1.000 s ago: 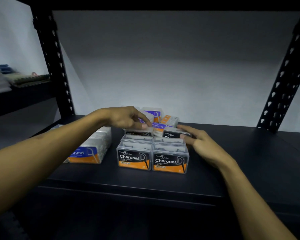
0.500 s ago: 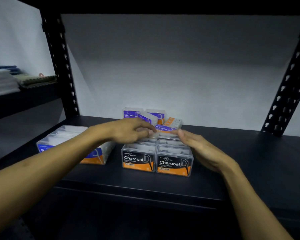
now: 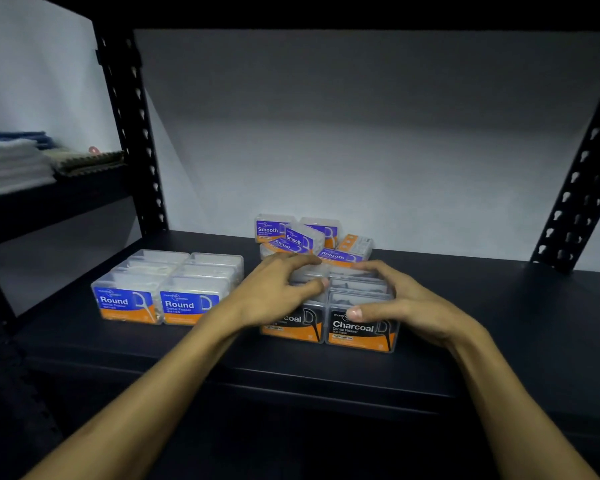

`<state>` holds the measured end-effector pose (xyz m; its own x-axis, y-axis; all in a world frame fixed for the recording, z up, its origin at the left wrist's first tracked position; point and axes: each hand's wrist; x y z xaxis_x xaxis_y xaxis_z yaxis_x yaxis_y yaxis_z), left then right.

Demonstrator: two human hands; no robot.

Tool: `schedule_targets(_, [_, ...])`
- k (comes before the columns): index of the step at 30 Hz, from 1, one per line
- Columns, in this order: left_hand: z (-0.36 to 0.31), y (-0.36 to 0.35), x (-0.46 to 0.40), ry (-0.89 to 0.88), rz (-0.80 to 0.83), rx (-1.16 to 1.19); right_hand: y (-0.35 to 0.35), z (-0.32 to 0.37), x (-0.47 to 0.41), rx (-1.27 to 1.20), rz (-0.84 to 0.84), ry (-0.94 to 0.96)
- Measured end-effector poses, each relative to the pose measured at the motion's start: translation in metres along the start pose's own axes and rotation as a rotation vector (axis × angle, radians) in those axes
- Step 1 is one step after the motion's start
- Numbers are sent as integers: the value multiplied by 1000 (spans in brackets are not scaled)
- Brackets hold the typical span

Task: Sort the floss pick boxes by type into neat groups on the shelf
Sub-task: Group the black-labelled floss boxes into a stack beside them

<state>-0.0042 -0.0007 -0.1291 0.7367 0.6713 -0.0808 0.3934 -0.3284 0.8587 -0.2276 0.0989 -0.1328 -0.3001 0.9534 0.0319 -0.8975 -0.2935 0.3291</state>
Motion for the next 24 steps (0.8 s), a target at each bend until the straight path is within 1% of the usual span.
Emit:
schedule_targets(2, [0, -1, 1, 14, -49, 62, 0, 4, 0, 51, -10, -11])
schedule_targets(6, [1, -5, 3, 15, -82, 140, 2, 13, 1, 104, 6, -41])
schedule_targets(8, [3, -7, 4, 16, -98, 191, 5, 15, 0, 144, 10, -79])
schedule_targets(11, [6, -10, 4, 21, -120, 260, 7, 16, -1, 262, -28, -178])
schedule_targets(12, [6, -11, 3, 17, -126, 279, 4, 15, 0, 252, -35, -184])
schedule_targets(16, [11, -13, 1, 5, -149, 320, -12, 6, 1, 30, -109, -84])
schedule_targets(20, [13, -13, 0, 14, -160, 319, -17, -3, -3, -130, -183, -32])
schedule_targets(24, [12, -14, 1, 41, -177, 319, -22, 3, 1, -201, -180, -13])
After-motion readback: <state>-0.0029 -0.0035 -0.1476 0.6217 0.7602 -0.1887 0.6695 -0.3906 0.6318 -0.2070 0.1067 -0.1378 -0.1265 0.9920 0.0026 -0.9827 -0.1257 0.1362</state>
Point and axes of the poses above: each hand's wrist, its own x-axis away from the middle knuckle, its own y-axis out of the back of the hand, z = x × y, and after that the axes turned 15 degrees about z, right-handed
